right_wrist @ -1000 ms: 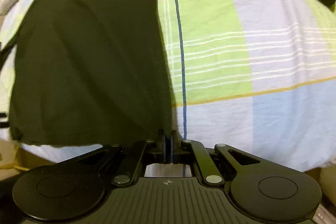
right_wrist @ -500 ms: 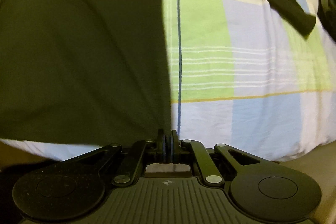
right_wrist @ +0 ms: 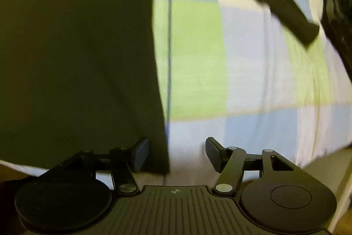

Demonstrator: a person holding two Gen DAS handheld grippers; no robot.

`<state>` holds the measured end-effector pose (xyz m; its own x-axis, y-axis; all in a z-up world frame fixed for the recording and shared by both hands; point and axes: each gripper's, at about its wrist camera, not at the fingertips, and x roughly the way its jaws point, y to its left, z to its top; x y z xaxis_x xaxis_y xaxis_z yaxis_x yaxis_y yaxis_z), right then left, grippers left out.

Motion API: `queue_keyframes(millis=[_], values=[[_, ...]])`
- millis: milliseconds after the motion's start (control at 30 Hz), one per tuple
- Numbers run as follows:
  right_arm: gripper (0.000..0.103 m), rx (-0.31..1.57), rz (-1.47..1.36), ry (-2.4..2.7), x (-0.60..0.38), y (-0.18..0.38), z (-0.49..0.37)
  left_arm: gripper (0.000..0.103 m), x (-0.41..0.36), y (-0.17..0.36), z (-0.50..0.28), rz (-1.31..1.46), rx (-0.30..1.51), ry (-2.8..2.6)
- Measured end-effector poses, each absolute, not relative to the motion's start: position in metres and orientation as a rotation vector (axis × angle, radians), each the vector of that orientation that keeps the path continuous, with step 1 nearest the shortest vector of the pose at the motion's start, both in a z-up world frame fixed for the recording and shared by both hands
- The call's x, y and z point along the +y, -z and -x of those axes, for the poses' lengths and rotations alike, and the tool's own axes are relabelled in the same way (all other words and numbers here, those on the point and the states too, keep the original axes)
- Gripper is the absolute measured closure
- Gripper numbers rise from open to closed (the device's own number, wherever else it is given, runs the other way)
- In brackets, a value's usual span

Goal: Fold clothes

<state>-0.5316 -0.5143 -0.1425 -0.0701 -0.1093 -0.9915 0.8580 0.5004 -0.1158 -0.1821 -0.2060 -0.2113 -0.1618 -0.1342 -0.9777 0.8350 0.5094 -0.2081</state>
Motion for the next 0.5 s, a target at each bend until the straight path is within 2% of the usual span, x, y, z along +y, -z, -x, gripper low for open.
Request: queue_keyframes(millis=[200,267,333,400,500], values=[[0.042,1.289,-0.716,0.764,-0.523,0.120,0.457,0.061,-0.208,0.170,0.151,-0.670,1.300,0.823],[0.042,1.255,-0.702,0.709,-0.521,0.114,0.423,0.058,-0.209,0.160,0.134,-0.707,1.225,0.793],[0.042,1.224,-0.683,0.662,-0.515,0.109,0.389,0.047,-0.205,0.152,0.107,-0.745,1.160,0.772],[0.042,1.191,-0.668,0.614,-0.508,0.105,0.356,0.040,-0.199,0.145,0.065,-0.805,1.090,0.764],[0.042,1.171,-0.666,0.608,-0.487,0.108,0.308,0.040,-0.191,0.157,0.022,-0.972,0.961,0.781]])
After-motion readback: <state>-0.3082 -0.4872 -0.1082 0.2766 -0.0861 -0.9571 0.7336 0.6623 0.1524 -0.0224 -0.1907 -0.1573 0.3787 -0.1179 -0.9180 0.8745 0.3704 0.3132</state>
